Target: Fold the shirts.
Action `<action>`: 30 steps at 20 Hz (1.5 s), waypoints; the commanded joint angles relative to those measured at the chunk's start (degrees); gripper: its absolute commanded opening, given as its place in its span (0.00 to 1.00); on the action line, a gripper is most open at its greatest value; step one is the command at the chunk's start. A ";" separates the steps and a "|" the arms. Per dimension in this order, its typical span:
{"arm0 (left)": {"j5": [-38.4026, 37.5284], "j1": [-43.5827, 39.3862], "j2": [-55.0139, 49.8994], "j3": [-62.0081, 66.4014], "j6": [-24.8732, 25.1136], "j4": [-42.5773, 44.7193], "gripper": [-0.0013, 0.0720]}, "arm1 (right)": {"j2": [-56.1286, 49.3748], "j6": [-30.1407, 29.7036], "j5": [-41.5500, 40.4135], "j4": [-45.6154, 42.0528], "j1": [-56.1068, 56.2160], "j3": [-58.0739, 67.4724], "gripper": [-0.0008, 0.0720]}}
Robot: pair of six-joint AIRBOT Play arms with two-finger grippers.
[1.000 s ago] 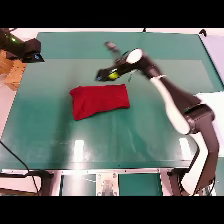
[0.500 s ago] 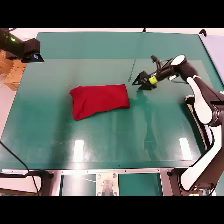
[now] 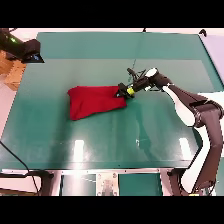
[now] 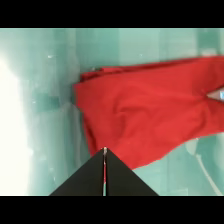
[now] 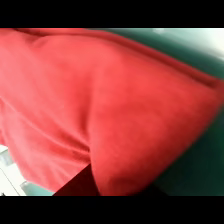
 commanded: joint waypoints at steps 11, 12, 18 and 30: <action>-1.66 0.04 0.02 -0.02 0.00 0.04 0.05 | 16.65 13.88 6.56 1.53 -27.87 22.67 0.04; -1.64 0.04 0.02 -0.02 0.02 0.04 0.06 | 18.27 14.62 7.02 1.53 -32.50 22.64 0.04; -0.94 0.04 0.02 -0.02 0.00 0.02 0.06 | 22.62 20.26 15.13 0.98 -56.46 22.64 0.04; -0.94 0.00 0.00 -0.02 1.55 -1.99 0.06 | 36.02 31.71 30.01 -36.17 -67.56 9.68 0.04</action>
